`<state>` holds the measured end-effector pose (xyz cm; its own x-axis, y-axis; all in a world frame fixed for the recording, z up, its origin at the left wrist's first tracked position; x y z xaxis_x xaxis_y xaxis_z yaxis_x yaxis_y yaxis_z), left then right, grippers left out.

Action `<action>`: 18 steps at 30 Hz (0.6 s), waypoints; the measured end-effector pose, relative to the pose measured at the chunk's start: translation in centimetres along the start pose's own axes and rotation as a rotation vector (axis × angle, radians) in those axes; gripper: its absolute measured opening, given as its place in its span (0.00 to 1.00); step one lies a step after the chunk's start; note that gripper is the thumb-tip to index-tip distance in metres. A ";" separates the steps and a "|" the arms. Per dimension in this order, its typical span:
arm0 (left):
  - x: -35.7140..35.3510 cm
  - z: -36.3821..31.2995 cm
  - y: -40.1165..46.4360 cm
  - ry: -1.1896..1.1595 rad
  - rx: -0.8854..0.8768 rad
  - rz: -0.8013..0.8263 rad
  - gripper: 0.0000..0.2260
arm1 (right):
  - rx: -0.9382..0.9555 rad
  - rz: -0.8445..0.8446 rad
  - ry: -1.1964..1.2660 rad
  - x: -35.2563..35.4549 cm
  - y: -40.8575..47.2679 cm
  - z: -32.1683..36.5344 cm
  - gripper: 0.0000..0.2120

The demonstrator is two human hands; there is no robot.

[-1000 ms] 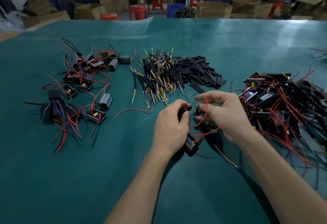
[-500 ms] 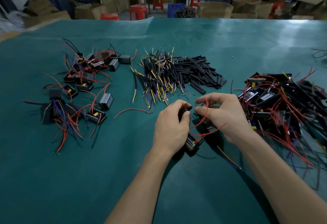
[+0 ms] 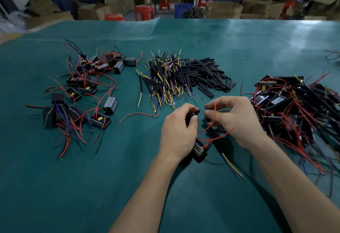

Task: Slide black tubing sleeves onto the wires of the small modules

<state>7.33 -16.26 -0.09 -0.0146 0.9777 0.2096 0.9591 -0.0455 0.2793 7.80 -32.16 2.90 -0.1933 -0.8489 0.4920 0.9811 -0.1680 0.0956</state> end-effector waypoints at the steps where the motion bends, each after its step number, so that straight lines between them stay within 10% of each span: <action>1: 0.0 0.0 0.0 0.000 0.001 -0.002 0.07 | 0.000 -0.007 -0.004 0.1 0.0 -0.1 0.08; 18: 0.1 0.0 0.2 0.000 -0.051 -0.014 0.07 | 0.342 -0.126 -0.413 -0.5 -0.8 1.1 0.05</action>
<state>7.47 -16.20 -0.01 -0.0275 0.9784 0.2050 0.9431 -0.0426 0.3298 7.11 -31.09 3.49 -0.3599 -0.5537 0.7509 0.9084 -0.0244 0.4174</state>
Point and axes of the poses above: each hand's wrist, its own y-axis towards the middle knuckle, its own x-axis out of the back of the hand, z = x × y, the point moved 2 cm from there along y, towards the middle knuckle, and after that the axes turned 12 degrees about -y, right-handed, at the moved point
